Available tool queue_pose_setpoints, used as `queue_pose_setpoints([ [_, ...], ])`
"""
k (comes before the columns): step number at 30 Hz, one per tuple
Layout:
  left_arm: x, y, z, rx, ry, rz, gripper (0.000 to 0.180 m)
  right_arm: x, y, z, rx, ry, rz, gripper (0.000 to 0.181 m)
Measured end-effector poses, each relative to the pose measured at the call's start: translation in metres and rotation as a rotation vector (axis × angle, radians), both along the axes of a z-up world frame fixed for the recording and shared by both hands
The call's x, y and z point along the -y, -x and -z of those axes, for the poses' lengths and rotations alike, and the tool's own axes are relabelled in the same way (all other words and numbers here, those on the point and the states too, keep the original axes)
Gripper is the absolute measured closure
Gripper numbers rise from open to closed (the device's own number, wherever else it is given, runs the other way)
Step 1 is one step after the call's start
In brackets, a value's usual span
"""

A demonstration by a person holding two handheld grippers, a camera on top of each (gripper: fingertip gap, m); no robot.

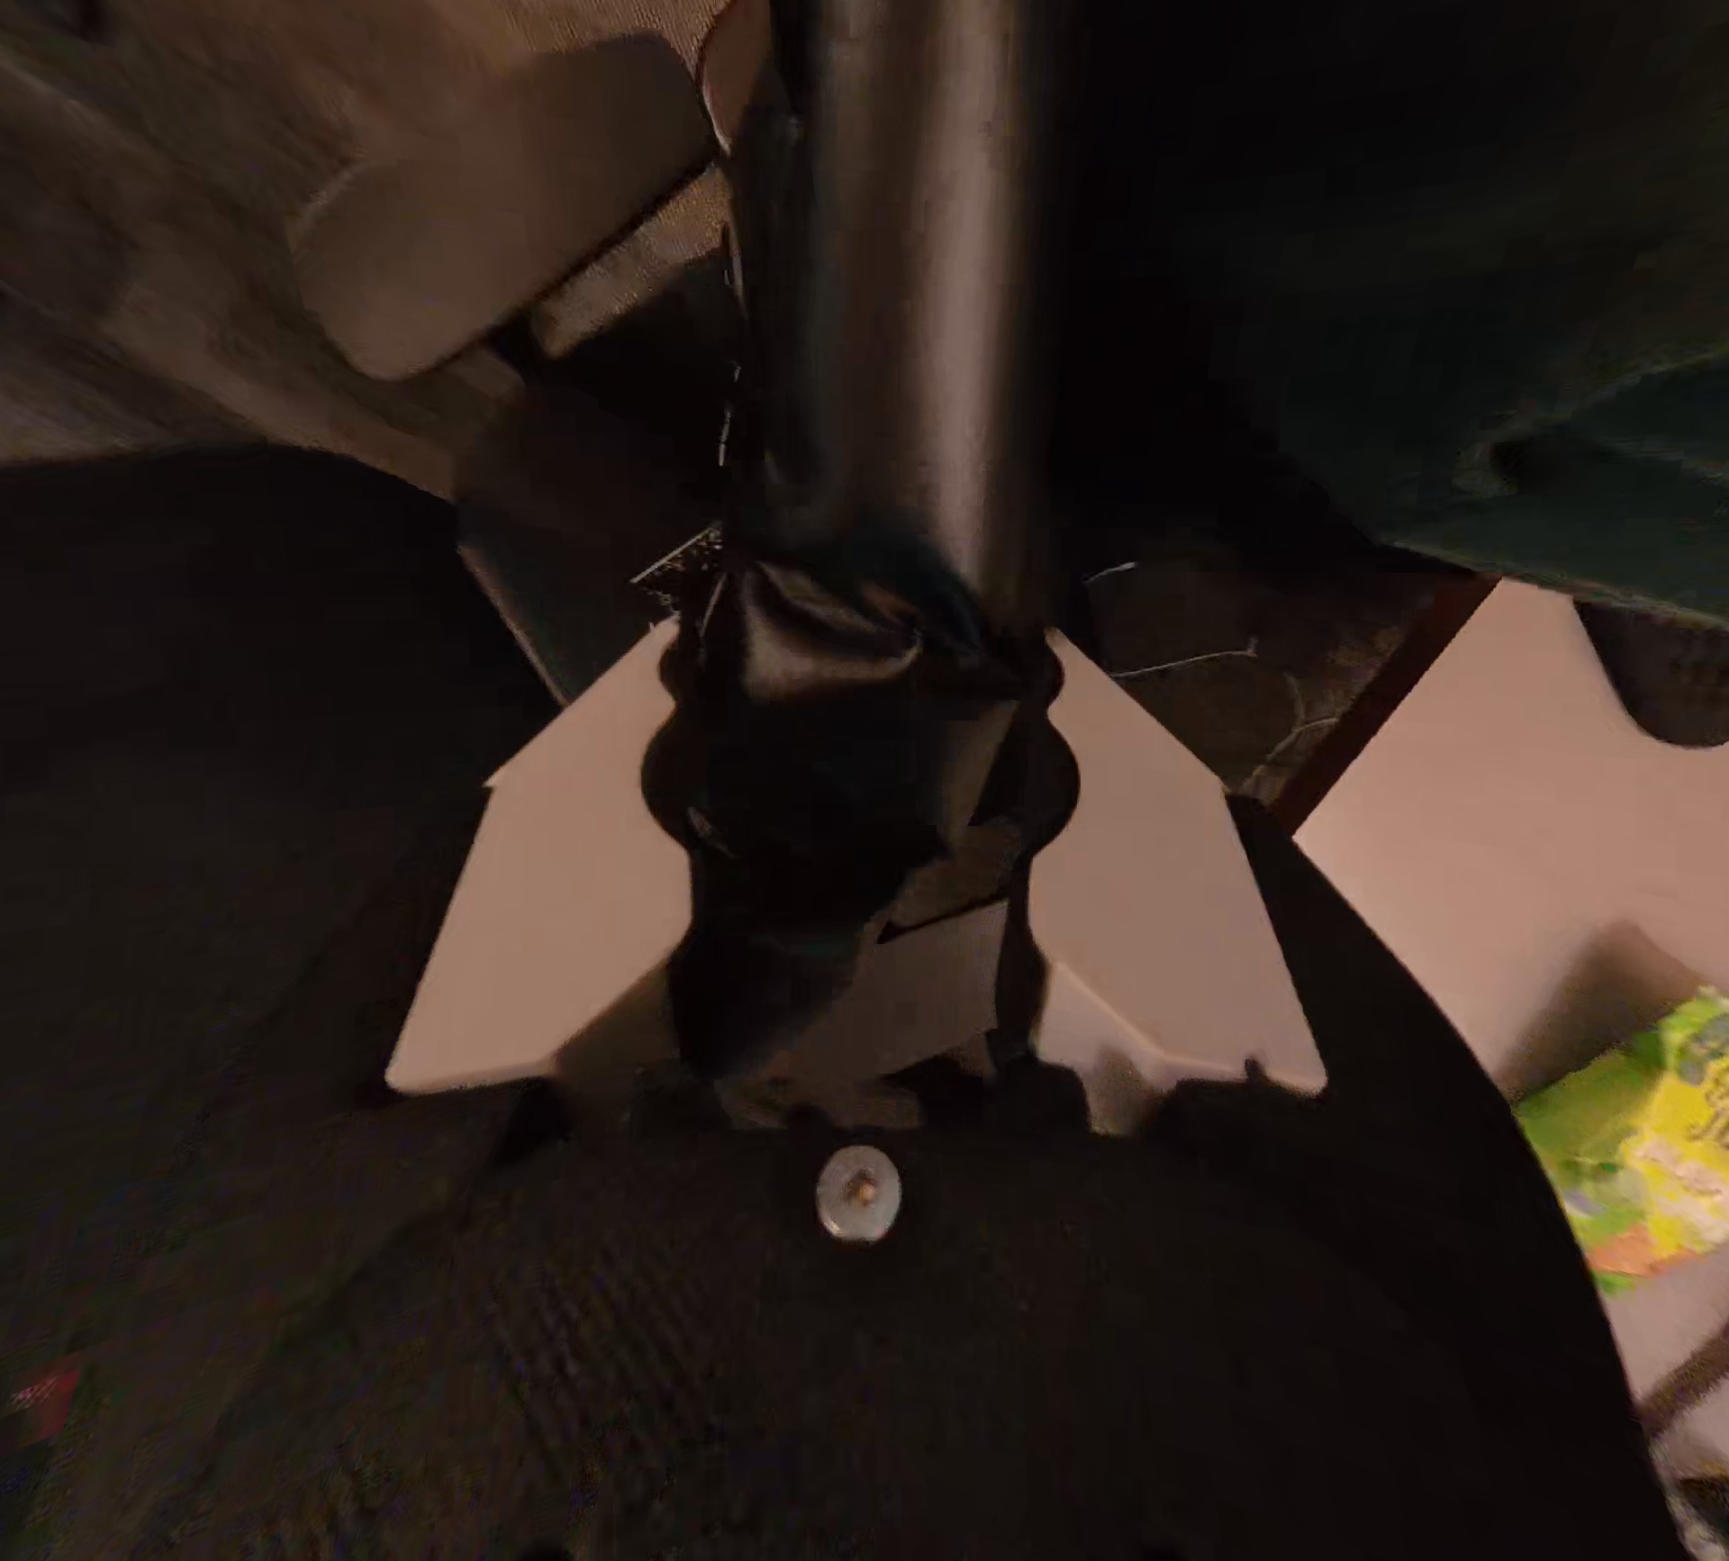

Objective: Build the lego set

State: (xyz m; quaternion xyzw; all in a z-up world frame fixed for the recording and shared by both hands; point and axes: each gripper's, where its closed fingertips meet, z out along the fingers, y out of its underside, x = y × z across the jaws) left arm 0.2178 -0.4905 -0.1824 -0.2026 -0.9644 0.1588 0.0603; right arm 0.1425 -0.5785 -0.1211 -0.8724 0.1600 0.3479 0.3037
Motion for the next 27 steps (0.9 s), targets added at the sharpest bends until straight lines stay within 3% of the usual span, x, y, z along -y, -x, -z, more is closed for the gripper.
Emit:
queue_pose_setpoints([
  [1,0.002,0.001,0.006,-0.016,-0.019,-0.01,0.11,0.002,0.0,0.003,-0.027,-0.028,0.027,0.166],
  [6,-0.008,0.026,-0.006,-0.109,-0.215,0.067,0.122,0.017,0.01,0.007,0.052,-0.059,-0.017,0.166],
  [10,-0.012,0.05,-0.027,-0.236,-0.26,0.092,0.136,0.032,0.013,0.005,0.187,-0.023,-0.102,0.167],
  [14,-0.006,0.074,-0.045,-0.349,-0.112,0.045,0.141,0.043,0.02,0.003,0.306,-0.037,-0.043,0.168],
  [18,-0.005,0.097,-0.058,-0.617,0.081,-0.144,0.159,0.04,0.038,0.006,0.373,-0.088,0.104,0.168],
  [22,-0.007,0.083,-0.064,-0.881,0.128,-0.323,0.154,0.036,0.036,0.001,0.564,-0.01,0.125,0.169],
  [25,-0.018,0.07,-0.048,-0.899,0.063,-0.329,0.137,0.045,0.03,-0.002,0.806,0.155,0.07,0.169],
  [27,-0.02,0.085,-0.05,-0.982,0.03,-0.284,0.134,0.048,0.032,-0.002,0.949,0.212,0.039,0.169],
])
